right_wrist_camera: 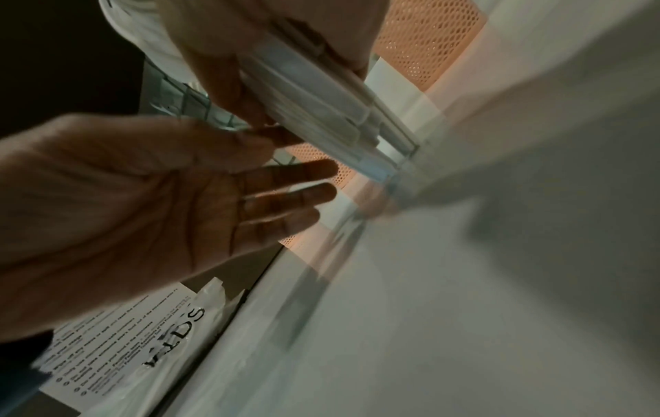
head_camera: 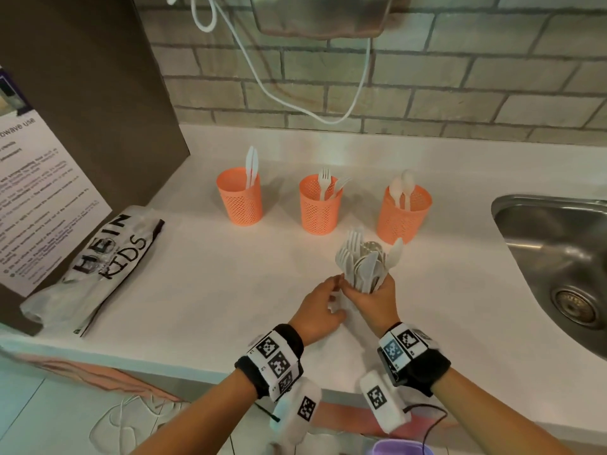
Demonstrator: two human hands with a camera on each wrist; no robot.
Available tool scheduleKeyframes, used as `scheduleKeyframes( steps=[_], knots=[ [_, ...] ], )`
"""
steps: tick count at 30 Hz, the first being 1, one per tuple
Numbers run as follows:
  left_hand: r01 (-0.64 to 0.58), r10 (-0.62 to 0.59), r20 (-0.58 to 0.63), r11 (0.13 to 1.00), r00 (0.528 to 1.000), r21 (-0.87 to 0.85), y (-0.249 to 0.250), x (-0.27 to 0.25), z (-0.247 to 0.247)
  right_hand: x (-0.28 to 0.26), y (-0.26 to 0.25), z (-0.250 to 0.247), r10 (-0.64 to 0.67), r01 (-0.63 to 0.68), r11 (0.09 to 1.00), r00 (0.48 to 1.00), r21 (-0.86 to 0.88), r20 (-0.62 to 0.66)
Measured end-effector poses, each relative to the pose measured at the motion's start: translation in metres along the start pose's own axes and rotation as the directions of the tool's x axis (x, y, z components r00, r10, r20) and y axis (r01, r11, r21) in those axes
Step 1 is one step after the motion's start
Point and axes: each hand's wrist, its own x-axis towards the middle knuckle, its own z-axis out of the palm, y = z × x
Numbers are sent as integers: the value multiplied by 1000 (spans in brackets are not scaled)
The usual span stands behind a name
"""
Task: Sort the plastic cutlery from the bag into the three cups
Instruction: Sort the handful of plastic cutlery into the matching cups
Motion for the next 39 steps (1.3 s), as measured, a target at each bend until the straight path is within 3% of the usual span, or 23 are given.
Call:
scheduleKeyframes(
  steps=[5, 8, 10, 12, 13, 15, 17, 19, 21, 23, 27, 31, 36, 38, 39],
  knots=[
    [-23, 24, -41, 999, 999, 30, 10, 12, 16, 2, -3, 2, 29, -29, 1000, 999, 3, -22],
    [-21, 20, 5, 998, 1000, 54, 7, 16, 21, 9, -10, 3, 49, -45, 997, 996, 59, -75],
    [10, -9, 31, 999, 999, -46, 6, 18, 19, 19, -19, 0, 89, -75, 988, 991, 138, -99],
    [102, -101, 22, 944, 995, -315, 7, 20, 14, 28, -34, -4, 99, -77, 973, 991, 219, -89],
    [157, -160, 36, 857, 986, -491, 10, 21, 10, 32, -42, -6, 83, -64, 968, 994, 242, -70],
    [235, -222, 128, 568, 967, -789, 13, 21, 3, 36, -59, -8, 31, -22, 965, 999, 261, -29],
    [263, -231, 196, 305, 953, -915, 19, 21, -3, 36, -70, -5, -9, 7, 961, 1000, 278, 7],
    [290, -237, 249, 158, 939, -944, 26, 22, -5, 30, -75, 3, -31, 22, 961, 999, 274, 29],
    [332, -199, 312, 74, 929, -941, 36, 21, -6, 21, -76, 13, -34, 25, 970, 999, 241, 34],
    [335, -177, 323, 42, 930, -941, 44, 21, -6, 15, -73, 20, -42, 34, 977, 998, 212, 36],
    [276, -259, 263, 15, 929, -961, 44, 26, -6, 12, -71, 31, -73, 66, 984, 997, 165, 36],
    [245, -289, 224, 40, 931, -969, 43, 30, -6, 13, -69, 36, -67, 62, 986, 997, 156, 32],
    [191, -282, 172, 42, 944, -981, 49, 24, -9, 11, -61, 42, 34, -37, 981, 999, 190, 23],
    [214, -260, 199, 31, 945, -976, 50, 19, -10, 11, -62, 44, 82, -91, 979, 995, 184, 55],
    [243, -249, 219, 70, 943, -967, 51, 17, -11, 12, -63, 45, 95, -104, 979, 994, 175, 60]
  ],
)
